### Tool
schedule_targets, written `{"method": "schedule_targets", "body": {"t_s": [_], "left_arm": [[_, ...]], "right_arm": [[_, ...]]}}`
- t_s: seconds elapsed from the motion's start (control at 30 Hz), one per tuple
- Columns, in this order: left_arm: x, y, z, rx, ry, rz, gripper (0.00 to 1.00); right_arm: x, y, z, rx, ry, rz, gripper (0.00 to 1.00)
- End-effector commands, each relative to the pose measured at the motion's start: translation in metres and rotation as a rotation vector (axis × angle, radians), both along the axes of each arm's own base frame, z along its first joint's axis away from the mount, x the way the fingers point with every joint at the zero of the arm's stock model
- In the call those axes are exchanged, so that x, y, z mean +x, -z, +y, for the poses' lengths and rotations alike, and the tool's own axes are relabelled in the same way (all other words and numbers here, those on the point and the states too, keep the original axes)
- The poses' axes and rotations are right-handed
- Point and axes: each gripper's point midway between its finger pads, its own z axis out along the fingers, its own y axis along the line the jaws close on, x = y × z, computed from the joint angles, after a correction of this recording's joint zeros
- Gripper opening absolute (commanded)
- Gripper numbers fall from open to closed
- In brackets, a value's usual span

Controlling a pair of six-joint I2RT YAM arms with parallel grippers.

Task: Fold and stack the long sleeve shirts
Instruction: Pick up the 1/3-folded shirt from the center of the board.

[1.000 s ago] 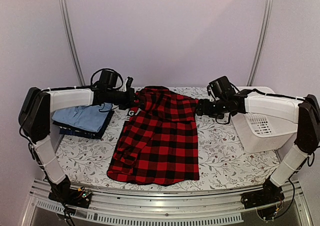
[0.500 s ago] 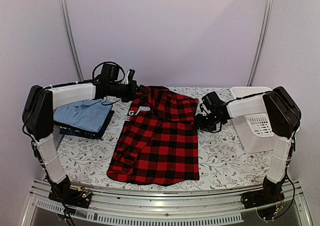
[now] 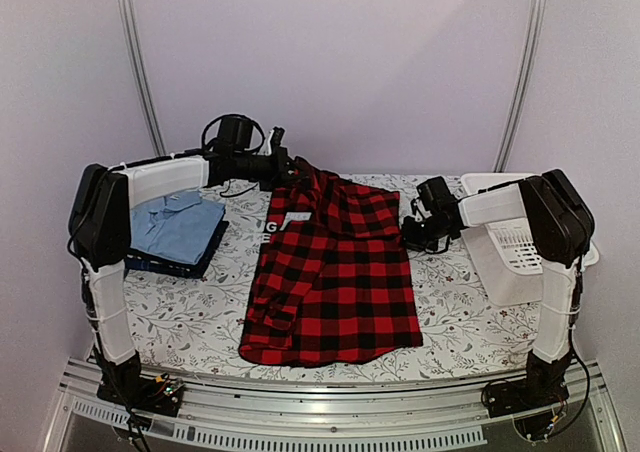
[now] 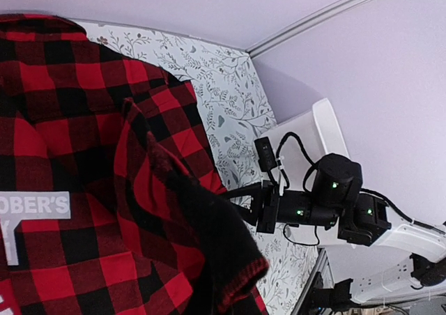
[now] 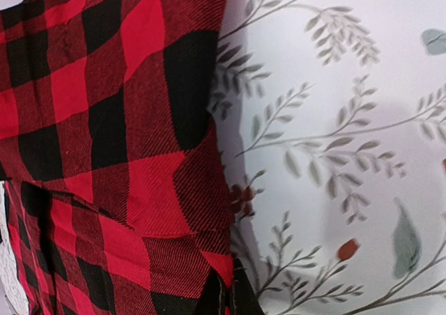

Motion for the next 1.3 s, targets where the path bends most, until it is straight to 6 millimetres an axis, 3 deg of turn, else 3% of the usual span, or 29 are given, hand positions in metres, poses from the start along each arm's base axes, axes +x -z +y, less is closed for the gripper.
{"method": "schedule_targets", "body": {"t_s": [0.0,0.13,0.23,0.33,0.6,0.8,1.07,1.27], "left_arm": [[0.008,-0.016,-0.021,-0.055,0.026,-0.033,0.0],[0.019,-0.018,-0.026,-0.067,0.021,-0.044,0.0],[0.023,-0.021,-0.028,-0.076,0.023,-0.052,0.0],[0.023,-0.024,-0.029,-0.087,0.029,-0.06,0.0],[0.027,-0.034,-0.033,-0.12,0.043,-0.099,0.0],[0.028,-0.032,-0.036,-0.135,0.055,-0.099,0.0],[0.032,-0.039,-0.043,-0.164,0.071,-0.11,0.0],[0.033,-0.044,-0.045,-0.173,0.078,-0.118,0.0]], "right_arm": [[0.009,0.01,-0.024,-0.063,0.021,0.037,0.04],[0.0,0.001,-0.018,-0.064,-0.02,0.043,0.23],[-0.017,-0.005,-0.019,-0.121,-0.039,0.047,0.41],[-0.04,-0.019,-0.018,-0.156,-0.053,0.041,0.49],[-0.123,-0.032,-0.023,-0.185,-0.03,0.1,0.51],[-0.179,-0.031,-0.037,-0.224,0.013,0.158,0.5],[-0.242,-0.027,-0.039,-0.208,0.025,0.252,0.44],[-0.266,-0.014,-0.042,-0.172,0.046,0.302,0.31]]}}
